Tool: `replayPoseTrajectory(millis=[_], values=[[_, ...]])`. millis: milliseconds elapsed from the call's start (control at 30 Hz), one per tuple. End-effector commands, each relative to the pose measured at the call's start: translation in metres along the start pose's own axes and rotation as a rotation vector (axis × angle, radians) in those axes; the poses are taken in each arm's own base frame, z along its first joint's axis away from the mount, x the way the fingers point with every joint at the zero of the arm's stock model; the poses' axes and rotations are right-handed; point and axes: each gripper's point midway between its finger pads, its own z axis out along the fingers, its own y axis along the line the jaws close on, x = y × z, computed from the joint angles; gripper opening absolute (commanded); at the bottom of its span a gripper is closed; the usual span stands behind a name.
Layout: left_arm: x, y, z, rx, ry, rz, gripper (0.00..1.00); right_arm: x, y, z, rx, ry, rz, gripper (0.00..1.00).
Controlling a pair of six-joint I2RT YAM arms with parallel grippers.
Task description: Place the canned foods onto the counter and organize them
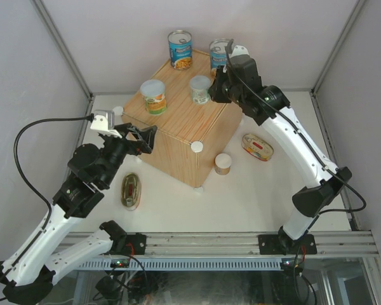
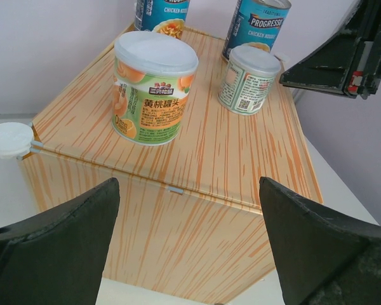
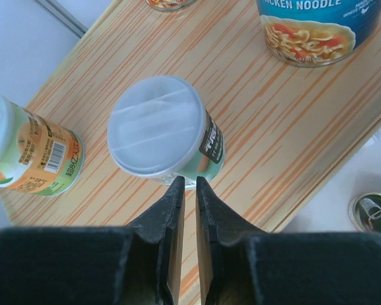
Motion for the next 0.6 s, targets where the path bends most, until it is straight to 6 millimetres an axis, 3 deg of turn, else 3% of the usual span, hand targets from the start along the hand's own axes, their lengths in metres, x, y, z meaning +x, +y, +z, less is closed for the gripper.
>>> replayPoseTrajectory(millis=[0,400,567], values=[[-0.028,-0.005,-0.004,0.019,-0.067,-0.002,0.94,-0.012,0.009,0.01,-0.035,-0.037,0.032,0.11],[-0.027,-0.005,0.0,0.016,-0.064,0.016,0.94,-0.009,0.004,0.031,-0.024,-0.026,0.038,0.1],[-0.026,-0.005,0.003,0.014,-0.06,0.021,0.94,-0.013,-0.006,0.03,0.025,-0.035,0.022,0.11]])
